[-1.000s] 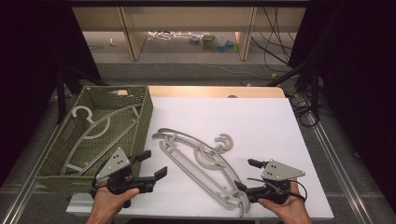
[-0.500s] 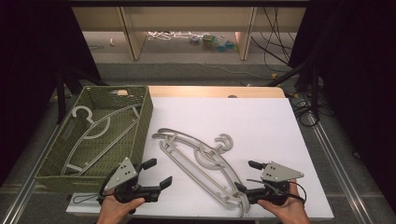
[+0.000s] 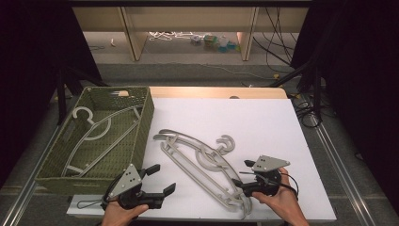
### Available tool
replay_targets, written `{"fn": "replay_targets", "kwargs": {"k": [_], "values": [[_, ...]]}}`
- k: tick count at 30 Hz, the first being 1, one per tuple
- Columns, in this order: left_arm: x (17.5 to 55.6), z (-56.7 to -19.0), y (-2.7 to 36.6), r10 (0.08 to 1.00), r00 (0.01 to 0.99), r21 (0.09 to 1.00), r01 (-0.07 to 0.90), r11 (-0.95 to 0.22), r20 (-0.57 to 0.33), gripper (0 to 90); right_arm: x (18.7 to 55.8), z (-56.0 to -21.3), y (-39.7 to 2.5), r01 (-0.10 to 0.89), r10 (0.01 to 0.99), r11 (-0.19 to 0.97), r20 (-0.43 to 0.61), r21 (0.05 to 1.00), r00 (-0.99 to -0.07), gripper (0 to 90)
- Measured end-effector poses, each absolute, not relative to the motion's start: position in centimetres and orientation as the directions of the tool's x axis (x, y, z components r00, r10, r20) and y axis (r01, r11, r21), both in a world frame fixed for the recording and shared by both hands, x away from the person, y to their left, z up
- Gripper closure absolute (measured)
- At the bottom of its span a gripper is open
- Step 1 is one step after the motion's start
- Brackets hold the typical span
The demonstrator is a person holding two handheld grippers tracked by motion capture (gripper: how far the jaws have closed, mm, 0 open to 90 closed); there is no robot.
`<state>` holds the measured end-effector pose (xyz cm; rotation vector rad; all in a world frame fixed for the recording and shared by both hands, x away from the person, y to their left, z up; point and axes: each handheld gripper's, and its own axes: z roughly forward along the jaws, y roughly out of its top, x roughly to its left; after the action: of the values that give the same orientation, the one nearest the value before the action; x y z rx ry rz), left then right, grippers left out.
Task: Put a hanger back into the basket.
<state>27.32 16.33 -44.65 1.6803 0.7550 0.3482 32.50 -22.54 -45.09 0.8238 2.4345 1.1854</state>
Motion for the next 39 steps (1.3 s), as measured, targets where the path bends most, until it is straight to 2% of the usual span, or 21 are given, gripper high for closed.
{"fn": "replay_targets", "kwargs": {"k": [8,11,16,23,30,34,39], "values": [[27.4,-44.8,16.4,0.644,0.75,0.951,0.286,-0.112,-0.15,16.2,35.3,-45.9,-20.6,0.417,0.613,0.547,-0.009,0.726,-0.79,32.2],[27.4,-44.9,16.4,0.647,0.744,0.949,0.301,-0.096,-0.17,16.2,35.9,-46.4,-20.1,0.434,0.626,0.554,-0.011,0.711,-0.78,33.4],[27.5,-44.9,16.5,0.644,0.749,0.952,0.287,-0.106,-0.154,16.2,36.8,-46.7,-19.7,0.453,0.62,0.578,-0.005,0.679,-0.784,42.3],[27.5,-45.0,16.4,0.638,0.754,0.95,0.291,-0.111,-0.157,16.2,37.5,-47.0,-19.7,0.504,0.649,0.602,-0.012,0.62,-0.76,50.3],[27.5,-45.1,16.4,0.638,0.748,0.949,0.304,-0.086,-0.182,16.2,37.9,-47.5,-19.2,0.499,0.63,0.65,-0.039,0.574,-0.776,58.8],[27.6,-45.1,16.5,0.634,0.756,0.949,0.296,-0.108,-0.164,16.3,38.0,-47.5,-18.8,0.492,0.621,0.662,-0.046,0.566,-0.782,65.7],[27.7,-45.2,16.4,0.632,0.757,0.951,0.294,-0.1,-0.168,16.4,38.3,-47.4,-18.8,0.535,0.644,0.635,0.001,0.558,-0.765,68.0]]}}
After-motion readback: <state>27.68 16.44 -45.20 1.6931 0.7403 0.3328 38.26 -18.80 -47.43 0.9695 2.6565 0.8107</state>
